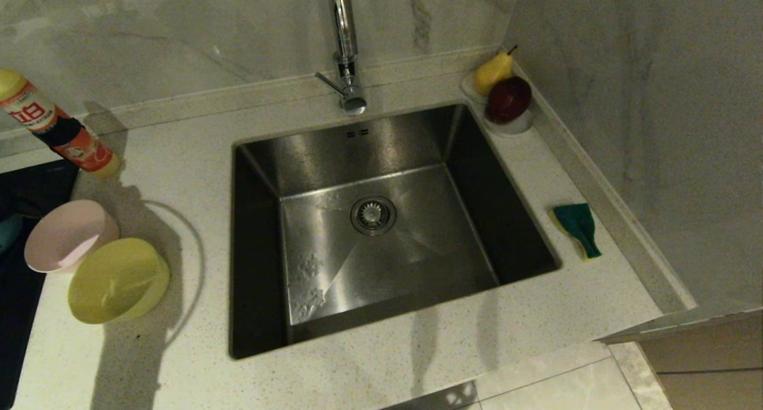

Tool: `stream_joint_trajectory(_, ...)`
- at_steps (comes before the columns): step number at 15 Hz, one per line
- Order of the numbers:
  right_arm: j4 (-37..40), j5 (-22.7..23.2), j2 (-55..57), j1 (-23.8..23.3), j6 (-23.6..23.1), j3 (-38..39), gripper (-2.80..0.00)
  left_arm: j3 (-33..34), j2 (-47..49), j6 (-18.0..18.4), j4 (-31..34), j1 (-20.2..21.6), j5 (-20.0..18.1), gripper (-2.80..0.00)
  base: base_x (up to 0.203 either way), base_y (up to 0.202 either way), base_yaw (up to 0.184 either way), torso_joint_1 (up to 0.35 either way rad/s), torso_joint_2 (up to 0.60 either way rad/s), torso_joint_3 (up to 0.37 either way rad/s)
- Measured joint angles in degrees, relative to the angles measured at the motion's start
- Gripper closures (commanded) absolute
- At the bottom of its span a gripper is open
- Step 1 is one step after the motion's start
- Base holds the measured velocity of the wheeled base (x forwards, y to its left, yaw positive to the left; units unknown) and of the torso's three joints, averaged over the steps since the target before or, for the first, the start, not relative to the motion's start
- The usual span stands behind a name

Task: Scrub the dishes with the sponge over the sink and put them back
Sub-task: Place the bowl on the bowl

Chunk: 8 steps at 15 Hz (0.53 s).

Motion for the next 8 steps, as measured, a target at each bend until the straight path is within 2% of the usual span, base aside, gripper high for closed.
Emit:
stream_joint_trajectory(4,0.0,0.0,0.0,0.0,0.0,0.0,0.0,0.3,3.6,-1.5,-0.2,3.6,-4.9,-2.8,0.0,0.0,0.0,0.0,0.0,0.0)
stream_joint_trajectory(6,0.0,0.0,0.0,0.0,0.0,0.0,0.0,0.9,4.6,-1.7,-0.3,4.0,-6.2,-2.8,0.0,0.0,0.0,0.0,0.0,0.0)
stream_joint_trajectory(8,0.0,0.0,0.0,0.0,0.0,0.0,0.0,1.9,5.0,-2.2,-0.4,4.1,-9.0,-2.8,0.0,0.0,0.0,0.0,0.0,0.0)
